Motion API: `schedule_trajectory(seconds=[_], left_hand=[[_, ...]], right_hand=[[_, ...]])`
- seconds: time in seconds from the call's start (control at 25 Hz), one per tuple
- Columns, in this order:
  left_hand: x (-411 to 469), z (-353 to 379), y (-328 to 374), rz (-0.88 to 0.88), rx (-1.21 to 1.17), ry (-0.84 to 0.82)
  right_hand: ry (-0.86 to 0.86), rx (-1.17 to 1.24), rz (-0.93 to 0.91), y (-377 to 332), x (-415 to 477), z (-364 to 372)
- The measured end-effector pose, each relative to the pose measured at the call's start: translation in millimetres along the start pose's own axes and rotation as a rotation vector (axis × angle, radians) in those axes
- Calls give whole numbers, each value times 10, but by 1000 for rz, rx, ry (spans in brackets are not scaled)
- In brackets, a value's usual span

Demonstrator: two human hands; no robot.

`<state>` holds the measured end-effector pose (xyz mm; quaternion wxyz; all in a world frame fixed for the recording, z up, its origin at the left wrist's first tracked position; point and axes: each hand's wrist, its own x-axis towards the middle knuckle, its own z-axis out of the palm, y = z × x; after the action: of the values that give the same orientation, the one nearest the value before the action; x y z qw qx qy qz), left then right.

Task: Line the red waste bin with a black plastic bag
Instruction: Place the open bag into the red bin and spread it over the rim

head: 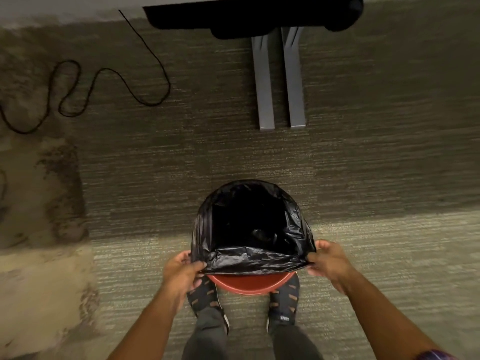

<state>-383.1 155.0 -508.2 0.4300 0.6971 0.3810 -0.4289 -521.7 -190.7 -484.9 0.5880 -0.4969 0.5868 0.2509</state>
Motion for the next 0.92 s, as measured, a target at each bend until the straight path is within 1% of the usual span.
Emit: schedule_trajectory(seconds=[0.08, 0.2, 0.28, 0.36, 0.52, 0.6, 0.72, 0.84, 0.88, 0.92], left_hand=[[-102, 175, -130, -56, 3, 62], [-267, 419, -311, -112, -8, 136], [-356, 524, -376, -160, -25, 157], [-419, 599, -403, -200, -34, 146], [-516, 684, -399, -150, -89, 154], [-537, 687, -397, -137, -103, 152], [-545, 641, -424, -103, -64, 103], [-528, 556, -460, -54, -4, 63], [-525, 531, -473, -45, 0, 58], [-527, 516, -485, -36, 2, 51]], right_hand=[[17, -46, 50, 110, 7, 74], [64, -25, 113, 239, -3, 136], [84, -15, 118, 305, -47, 156], [57, -18, 120, 386, -98, 173], [-19, -106, 142, 552, -219, 312], [-21, -118, 169, 645, -259, 493], [-15, -3, 183, 800, -309, 775], [-77, 267, 179, 928, -322, 864], [-69, 343, 171, 961, -330, 853], [-26, 402, 142, 978, -361, 841]])
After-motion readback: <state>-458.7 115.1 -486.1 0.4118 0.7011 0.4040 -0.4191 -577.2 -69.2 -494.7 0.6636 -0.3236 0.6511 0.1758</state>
